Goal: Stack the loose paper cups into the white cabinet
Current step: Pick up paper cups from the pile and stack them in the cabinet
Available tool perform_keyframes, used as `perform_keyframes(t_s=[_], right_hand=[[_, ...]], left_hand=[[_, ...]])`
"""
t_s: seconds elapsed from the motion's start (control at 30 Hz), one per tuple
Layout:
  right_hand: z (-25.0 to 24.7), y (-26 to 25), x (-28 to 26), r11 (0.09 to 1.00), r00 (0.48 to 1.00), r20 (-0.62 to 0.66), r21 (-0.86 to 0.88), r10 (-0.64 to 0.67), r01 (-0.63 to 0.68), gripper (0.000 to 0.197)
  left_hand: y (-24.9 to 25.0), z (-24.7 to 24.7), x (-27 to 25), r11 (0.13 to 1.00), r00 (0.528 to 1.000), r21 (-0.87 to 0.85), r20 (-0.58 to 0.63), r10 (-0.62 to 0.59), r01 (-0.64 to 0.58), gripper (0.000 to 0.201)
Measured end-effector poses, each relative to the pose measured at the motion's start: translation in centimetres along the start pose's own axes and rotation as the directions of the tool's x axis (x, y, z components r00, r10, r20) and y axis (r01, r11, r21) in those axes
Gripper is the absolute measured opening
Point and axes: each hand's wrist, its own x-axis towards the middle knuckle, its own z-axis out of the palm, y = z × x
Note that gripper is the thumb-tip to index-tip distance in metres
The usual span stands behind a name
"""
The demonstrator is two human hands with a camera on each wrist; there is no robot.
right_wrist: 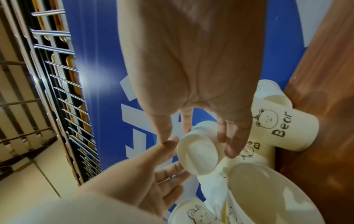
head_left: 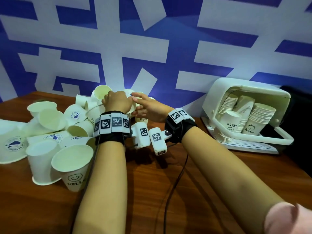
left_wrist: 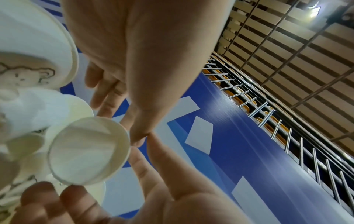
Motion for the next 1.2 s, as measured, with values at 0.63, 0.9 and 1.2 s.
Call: perform_keyframes(t_s=[0.63, 0.9, 1.2], right_hand=[[-12.4, 1.2, -12.8, 0.856, 0.791, -0.431, -0.47, -0.435, 0.215, 0.063], [-17.1, 0.1, -17.1, 0.733, 0.72, -0.427, -0.66, -0.547, 0.165, 0.065], [-22.2, 0.7, -21.5, 0.808, 0.62, -0.551, -0.531, -0.559, 0.256, 0.057]], left_hand=[[10.5, 5.2, -5.1, 0.673, 0.816, -0.672, 0.175, 0.552, -0.311, 0.045], [15.8, 7.5, -7.8, 0.619, 0.73, -0.706, 0.215, 0.649, -0.343, 0.06], [22.4, 9.4, -9.3, 0.541, 0.687, -0.779, 0.205, 0.697, -0.317, 0.05]])
